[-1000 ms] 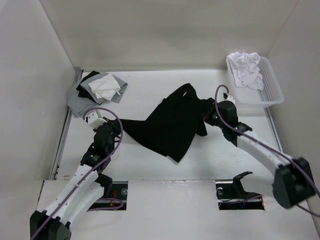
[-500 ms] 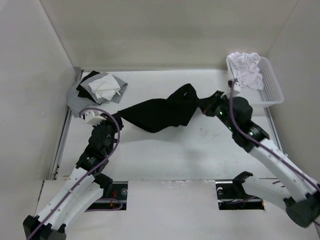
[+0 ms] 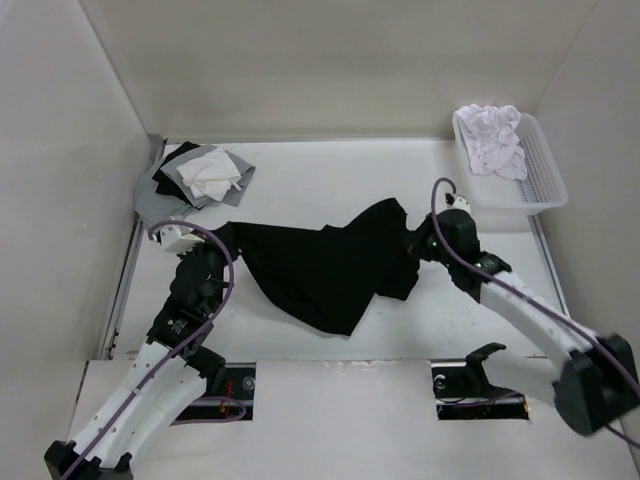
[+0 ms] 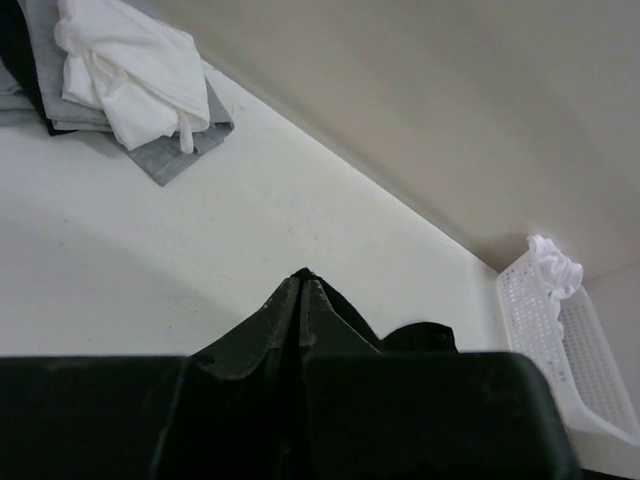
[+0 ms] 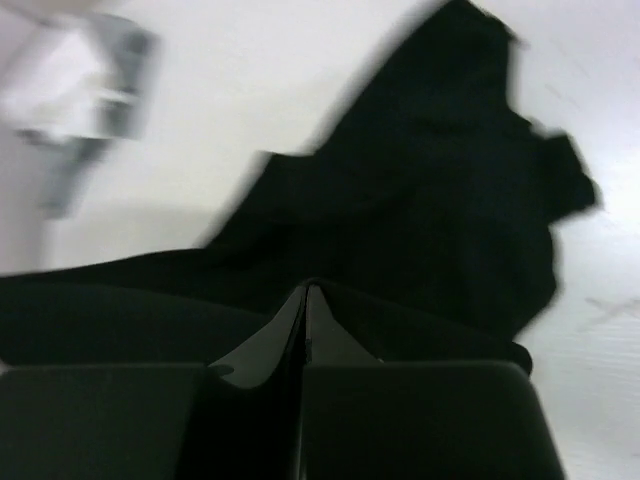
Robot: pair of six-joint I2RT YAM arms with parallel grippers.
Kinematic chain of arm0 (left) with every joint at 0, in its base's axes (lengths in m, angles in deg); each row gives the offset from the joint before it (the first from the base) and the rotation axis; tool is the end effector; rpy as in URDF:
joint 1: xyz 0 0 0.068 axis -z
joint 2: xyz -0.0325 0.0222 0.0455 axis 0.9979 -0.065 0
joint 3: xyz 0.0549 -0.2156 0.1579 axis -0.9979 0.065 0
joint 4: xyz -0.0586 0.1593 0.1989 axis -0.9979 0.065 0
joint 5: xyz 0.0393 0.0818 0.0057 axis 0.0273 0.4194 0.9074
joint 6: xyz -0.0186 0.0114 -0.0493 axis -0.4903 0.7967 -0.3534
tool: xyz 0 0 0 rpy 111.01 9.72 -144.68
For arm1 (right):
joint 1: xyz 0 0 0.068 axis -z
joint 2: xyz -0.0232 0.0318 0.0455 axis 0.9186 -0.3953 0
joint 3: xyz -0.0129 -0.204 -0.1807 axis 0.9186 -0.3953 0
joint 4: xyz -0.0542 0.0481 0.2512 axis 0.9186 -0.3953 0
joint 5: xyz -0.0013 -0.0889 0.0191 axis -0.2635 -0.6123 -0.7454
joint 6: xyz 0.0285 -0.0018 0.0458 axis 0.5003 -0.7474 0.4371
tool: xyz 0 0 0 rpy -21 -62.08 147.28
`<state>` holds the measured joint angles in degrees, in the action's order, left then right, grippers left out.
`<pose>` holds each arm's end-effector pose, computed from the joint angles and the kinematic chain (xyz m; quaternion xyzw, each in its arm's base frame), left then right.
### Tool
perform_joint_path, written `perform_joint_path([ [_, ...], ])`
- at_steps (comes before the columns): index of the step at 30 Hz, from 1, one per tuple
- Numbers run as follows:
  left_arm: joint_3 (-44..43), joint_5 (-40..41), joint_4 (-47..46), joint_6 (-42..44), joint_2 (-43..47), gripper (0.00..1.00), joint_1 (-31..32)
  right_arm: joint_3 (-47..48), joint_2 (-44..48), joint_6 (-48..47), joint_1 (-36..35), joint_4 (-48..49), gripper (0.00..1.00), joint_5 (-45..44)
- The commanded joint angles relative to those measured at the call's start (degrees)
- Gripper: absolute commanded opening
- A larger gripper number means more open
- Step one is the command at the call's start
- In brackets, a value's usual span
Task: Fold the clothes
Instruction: Flatten the tank top out
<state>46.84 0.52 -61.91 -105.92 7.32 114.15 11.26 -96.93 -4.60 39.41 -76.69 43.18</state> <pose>0.1329 -0.0481 0.2935 -0.2723 0.6662 -0.2007 0.6647 0.1935 0.0958 0.2779 0.1215 0.8300 0.2659 0.4751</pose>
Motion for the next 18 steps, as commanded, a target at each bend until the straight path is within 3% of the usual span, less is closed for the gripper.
perform_joint_path([
  [1, 1.09, 0.74, -1.04, 0.92, -1.00, 0.01, -1.29, -0.74, -13.19, 2.00, 5.98, 12.08, 0.00, 3.72],
  [3, 1.88, 0.39, -1.04, 0.57, -1.96, 0.01, -1.82, 3.38, -23.73, 2.44, 8.01, 16.93, 0.00, 5.66],
  [7, 3.72, 0.30, -0.95, -0.57, -3.02, 0.01, -1.91, 20.06, -43.17, 2.00, 10.21, 17.56, 0.00, 9.53],
  [10, 6.09, 0.12, -0.16, -2.24, -2.76, 0.01, -1.47, 32.55, -51.10, 2.27, 11.36, 15.98, 0.01, 10.77],
  [12, 7.24, 0.12, 1.50, -4.00, -2.76, 0.01, -1.12, 39.67, -53.22, 2.01, 11.36, 13.80, 0.08, 11.21],
  [14, 8.21, 0.12, 3.00, -5.40, -2.41, 0.01, -0.86, 41.81, -51.22, -0.09, 11.10, 10.89, 0.24, 10.16],
  [16, 9.26, 0.03, 3.36, -6.37, -2.23, 0.01, -0.24, 37.27, -46.49, -1.86, 10.05, 9.74, 0.35, 8.14],
  [18, 10.14, -0.05, 2.75, -6.90, -2.76, 0.01, 0.02, 28.41, -40.60, -2.48, 8.03, 11.66, 0.38, 6.03],
])
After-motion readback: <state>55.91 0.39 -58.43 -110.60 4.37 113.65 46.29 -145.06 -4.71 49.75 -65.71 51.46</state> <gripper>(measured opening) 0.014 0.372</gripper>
